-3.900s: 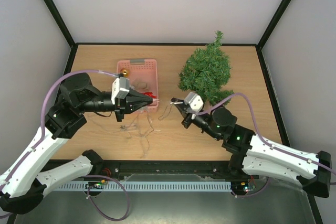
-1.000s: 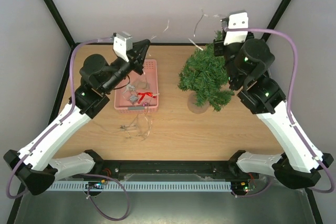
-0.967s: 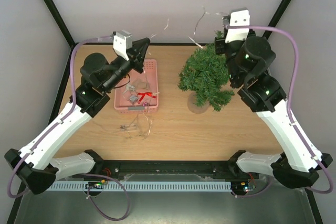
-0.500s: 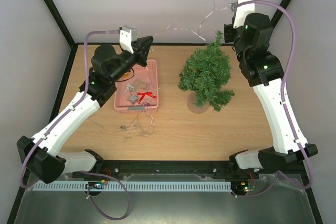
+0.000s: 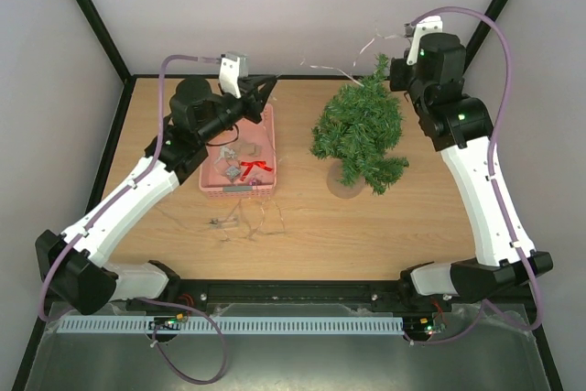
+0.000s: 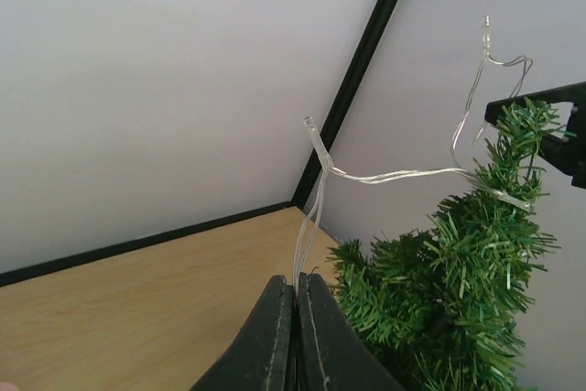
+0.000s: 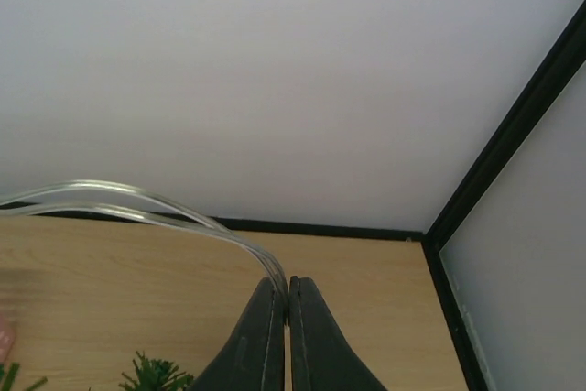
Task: Decorate the small christmas tree
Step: Wrap the decoration item around the Christmas tree.
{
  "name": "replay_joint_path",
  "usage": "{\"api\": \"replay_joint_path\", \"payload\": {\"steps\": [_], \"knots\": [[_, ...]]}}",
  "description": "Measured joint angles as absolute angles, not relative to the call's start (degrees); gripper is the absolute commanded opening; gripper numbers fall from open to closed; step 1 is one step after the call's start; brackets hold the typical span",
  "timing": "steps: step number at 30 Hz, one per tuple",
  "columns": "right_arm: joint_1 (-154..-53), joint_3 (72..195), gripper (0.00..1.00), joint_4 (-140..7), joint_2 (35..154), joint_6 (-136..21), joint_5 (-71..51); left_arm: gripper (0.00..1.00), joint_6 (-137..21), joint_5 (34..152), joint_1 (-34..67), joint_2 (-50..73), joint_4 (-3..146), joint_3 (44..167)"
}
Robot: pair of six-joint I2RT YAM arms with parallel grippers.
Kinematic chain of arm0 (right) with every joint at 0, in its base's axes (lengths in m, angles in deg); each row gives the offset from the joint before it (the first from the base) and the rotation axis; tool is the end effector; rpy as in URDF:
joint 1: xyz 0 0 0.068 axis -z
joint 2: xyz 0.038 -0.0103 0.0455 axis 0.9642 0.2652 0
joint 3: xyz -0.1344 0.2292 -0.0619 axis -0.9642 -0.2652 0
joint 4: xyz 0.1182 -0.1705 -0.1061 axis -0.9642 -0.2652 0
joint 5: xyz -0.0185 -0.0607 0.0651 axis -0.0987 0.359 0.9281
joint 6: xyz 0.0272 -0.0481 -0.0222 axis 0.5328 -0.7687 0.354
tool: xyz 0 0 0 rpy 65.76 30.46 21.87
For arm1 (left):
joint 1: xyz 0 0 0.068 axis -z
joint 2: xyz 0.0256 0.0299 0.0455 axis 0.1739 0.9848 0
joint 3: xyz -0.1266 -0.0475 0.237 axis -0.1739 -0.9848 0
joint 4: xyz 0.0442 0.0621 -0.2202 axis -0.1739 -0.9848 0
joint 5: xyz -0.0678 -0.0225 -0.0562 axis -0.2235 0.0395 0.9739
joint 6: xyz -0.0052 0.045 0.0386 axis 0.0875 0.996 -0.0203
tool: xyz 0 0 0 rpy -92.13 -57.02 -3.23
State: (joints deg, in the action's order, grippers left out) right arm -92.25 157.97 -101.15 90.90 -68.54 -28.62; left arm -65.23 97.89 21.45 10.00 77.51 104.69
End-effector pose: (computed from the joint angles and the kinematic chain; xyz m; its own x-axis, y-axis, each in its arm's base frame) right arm 0.2410 0.0681 0.4852 -0.1918 -0.1378 -0.9717 -0.1415 0.9836 -0.1116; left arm 0.2331 -0.1541 0.4285 -0.1555 -0.2805 -0.9472 0.6870 0.6583 -0.3077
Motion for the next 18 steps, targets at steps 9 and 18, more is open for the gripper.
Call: {"api": "replay_joint_path", "payload": {"steps": [9, 18], "knots": [[-92.2, 157.5, 0.02, -107.8, 90.9, -62.6, -28.2, 0.02, -68.1, 100.6, 21.5, 10.0, 76.5, 103.6], [-92.2, 157.8, 0.05, -114.2, 89.8, -56.8, -22.9, 0.02, -70.0, 104.7, 21.4, 9.3, 75.4, 103.5]]}}
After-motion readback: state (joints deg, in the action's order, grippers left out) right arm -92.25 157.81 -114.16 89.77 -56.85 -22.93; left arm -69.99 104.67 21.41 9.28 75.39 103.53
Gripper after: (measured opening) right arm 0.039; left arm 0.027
